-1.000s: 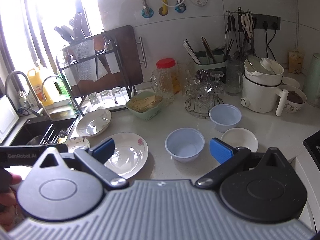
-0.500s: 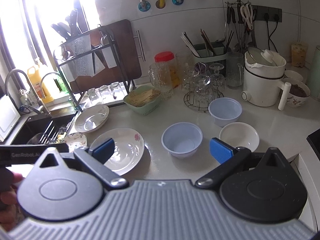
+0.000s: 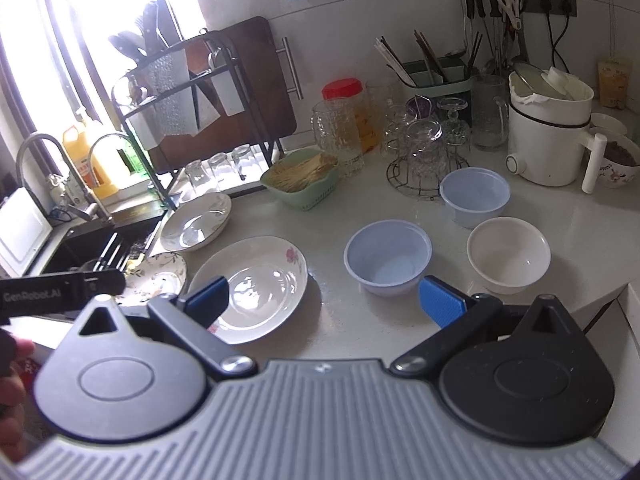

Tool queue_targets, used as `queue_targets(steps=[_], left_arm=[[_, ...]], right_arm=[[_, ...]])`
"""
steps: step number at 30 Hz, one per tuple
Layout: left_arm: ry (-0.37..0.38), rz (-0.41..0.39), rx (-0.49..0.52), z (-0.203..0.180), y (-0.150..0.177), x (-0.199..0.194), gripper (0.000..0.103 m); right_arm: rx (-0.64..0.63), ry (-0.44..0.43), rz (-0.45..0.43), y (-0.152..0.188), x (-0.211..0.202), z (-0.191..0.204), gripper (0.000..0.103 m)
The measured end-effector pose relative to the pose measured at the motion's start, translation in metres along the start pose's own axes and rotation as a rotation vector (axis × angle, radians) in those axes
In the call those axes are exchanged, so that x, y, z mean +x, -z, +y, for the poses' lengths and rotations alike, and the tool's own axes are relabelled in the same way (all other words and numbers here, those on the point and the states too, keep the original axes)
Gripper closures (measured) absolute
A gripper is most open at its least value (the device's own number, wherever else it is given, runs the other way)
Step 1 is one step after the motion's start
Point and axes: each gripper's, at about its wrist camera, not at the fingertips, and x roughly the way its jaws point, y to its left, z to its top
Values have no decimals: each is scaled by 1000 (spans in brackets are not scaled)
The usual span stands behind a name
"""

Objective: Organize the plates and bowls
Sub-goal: 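Move both grippers to the deer-patterned plate rim and close them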

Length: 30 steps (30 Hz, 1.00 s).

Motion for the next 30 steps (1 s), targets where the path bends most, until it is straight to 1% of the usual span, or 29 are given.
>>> queue_targets(steps=[3,6,9,13,14,16,18,21,25,28,30], left_arm=[[34,4,12,14,-10,17,0],[77,30,23,30,-25,41,0],[120,35,79,46,-47,59,0],[175,5,150,73,-75,78,0],[184,8,156,81,-81,85,0],[201,25,139,99,-89,101,0],[233,52,129,116,-98,118,0],[246,54,136,141,-106,141,0],[255,82,162,172,-110,171,0],[301,106,191,194,-112,191,0],[317,119,219,205,-111,202,0]], right_arm=[[6,31,-3,0,8,12,0],[29,58,-9,1,20,26,0],[90,92,-26,2,36,43,0],[171,127,-40,-5,57,71,0],[181,132,-44,-8,62,79,0],[174,131,-43,-11,71,97,0],[152,157,-51,-14,80,115,0],[150,178,-62,-16,93,134,0],[194,197,-41,-16,114,154,8],[232,180,-40,-11,127,172,9],[240,164,-27,-7,136,183,9]])
